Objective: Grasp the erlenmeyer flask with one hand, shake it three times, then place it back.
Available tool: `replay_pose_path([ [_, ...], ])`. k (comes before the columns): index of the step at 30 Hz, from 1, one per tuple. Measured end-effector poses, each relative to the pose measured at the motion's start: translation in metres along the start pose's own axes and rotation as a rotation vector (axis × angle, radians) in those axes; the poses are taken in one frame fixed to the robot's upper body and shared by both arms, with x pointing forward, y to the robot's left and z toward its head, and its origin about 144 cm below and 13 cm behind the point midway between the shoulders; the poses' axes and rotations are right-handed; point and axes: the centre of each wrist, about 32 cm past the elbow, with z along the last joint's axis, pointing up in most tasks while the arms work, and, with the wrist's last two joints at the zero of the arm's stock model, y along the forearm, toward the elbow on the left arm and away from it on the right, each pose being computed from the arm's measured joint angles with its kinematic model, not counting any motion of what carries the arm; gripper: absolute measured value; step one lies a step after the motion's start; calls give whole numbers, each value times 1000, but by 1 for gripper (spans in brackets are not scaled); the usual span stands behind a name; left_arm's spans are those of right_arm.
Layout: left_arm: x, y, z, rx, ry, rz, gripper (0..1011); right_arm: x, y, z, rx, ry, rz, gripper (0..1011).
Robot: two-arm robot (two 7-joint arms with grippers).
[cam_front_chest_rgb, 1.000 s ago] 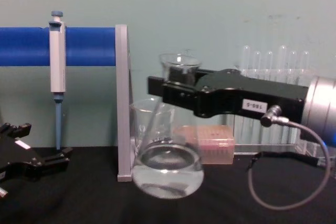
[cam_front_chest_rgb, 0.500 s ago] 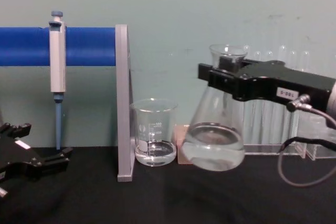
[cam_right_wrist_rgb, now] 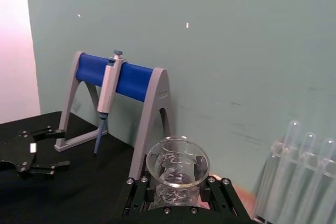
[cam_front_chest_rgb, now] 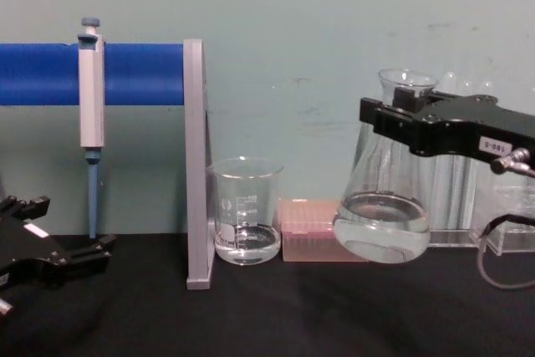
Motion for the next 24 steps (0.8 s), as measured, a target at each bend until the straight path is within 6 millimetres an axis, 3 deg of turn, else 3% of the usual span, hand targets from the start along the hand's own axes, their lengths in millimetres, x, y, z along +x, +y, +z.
replay_pose_path([
  [13,0,0,0,0,0,0,1001,2,-2,1,-4,-7,-18,449],
  [24,0,0,0,0,0,0,1001,-11,5,2,0,7,78,449],
])
